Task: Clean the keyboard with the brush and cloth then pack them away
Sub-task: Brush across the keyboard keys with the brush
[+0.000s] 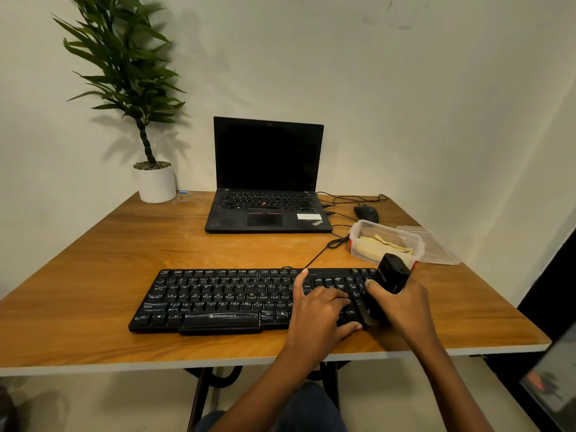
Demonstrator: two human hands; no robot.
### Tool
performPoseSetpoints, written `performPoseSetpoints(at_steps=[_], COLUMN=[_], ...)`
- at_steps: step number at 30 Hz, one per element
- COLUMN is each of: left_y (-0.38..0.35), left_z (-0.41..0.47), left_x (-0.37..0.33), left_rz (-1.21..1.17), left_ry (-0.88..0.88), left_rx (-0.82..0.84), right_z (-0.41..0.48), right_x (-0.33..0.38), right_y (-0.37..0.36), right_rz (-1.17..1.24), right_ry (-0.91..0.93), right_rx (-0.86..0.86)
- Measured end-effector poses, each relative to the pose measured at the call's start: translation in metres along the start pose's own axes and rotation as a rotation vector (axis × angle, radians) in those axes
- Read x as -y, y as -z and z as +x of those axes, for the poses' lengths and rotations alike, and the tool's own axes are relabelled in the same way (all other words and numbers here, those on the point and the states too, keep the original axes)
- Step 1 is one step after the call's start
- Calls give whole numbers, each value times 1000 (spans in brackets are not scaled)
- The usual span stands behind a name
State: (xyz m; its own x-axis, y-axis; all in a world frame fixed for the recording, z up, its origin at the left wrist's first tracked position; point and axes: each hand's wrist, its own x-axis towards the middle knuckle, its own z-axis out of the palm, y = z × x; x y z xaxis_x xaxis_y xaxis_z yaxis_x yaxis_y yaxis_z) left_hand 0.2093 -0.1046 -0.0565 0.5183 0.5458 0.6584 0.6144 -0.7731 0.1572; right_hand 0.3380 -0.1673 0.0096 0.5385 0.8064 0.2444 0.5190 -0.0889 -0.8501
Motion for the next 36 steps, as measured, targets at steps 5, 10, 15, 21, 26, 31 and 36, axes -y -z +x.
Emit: performPoseSetpoints(at_steps=[5, 10, 15, 21, 26, 31, 36], left_y=[0, 0, 1, 0, 0, 0, 0], left_z=[0, 0, 0, -1, 0, 0, 0], left_x=[0, 0, 0, 0, 0, 0, 0], left_rz=[0, 2, 9, -2, 2, 2, -1], left_ry=[6, 4, 5, 4, 10, 6, 9], left_rx=[14, -1, 0, 4, 7, 9, 6], right_z=[4, -1, 4, 15, 15, 30, 23], right_x=[-2, -7, -4, 0, 2, 8, 5], right_y=[1, -2, 4, 4, -8, 0, -11], right_rz=[-81, 102, 108, -149, -46, -133, -118], right_ry=[-46, -39, 24, -4, 65, 9, 2], right_rx=[89, -27, -56, 72, 62, 68, 125])
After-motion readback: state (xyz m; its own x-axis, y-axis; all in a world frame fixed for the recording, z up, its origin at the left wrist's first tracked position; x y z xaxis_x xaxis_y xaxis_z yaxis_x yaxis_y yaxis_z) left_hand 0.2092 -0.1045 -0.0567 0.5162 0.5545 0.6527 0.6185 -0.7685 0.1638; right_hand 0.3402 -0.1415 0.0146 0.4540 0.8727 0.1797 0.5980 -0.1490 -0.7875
